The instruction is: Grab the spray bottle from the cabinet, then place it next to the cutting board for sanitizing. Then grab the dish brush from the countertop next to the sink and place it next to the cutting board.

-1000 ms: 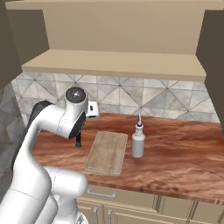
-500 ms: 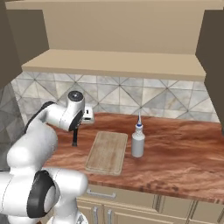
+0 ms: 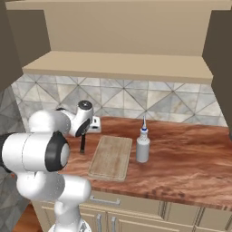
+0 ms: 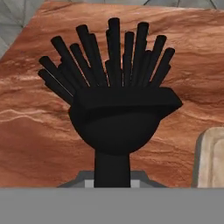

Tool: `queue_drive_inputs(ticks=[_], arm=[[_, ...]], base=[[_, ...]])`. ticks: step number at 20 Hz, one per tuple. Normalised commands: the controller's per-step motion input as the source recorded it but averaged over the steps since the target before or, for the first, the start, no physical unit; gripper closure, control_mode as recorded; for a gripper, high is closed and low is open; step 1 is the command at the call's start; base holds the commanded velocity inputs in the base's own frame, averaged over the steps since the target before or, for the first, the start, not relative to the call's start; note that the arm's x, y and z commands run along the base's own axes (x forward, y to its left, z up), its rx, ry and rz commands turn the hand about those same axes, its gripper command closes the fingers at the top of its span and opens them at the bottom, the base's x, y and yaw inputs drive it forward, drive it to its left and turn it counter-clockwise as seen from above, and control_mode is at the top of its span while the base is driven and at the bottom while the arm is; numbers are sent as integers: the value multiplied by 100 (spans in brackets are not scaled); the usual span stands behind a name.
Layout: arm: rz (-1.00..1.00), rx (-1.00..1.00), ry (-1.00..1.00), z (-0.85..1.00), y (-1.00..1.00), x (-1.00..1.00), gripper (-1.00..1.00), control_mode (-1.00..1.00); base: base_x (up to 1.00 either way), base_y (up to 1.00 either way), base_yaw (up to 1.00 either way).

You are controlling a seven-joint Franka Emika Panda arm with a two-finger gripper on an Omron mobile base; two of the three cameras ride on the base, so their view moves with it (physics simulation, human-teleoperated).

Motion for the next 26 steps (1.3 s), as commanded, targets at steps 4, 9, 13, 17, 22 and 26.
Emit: queue_drive_inputs(ticks=[4,9,13,17,22,26], arm=[[0,0,24,-43,0,19,100,-100],[0,0,19,-42,-2,2,100,-100],[0,0,12,-41,-2,0,100,-100],[0,0,6,-36,-8,0,100,-100],[0,0,2,-37,-3,0,100,-100],[0,0,1,-38,0,0,100,-100]], base=[[0,0,0],[0,0,0],[0,0,0],[0,0,0],[0,0,0],[0,0,0]])
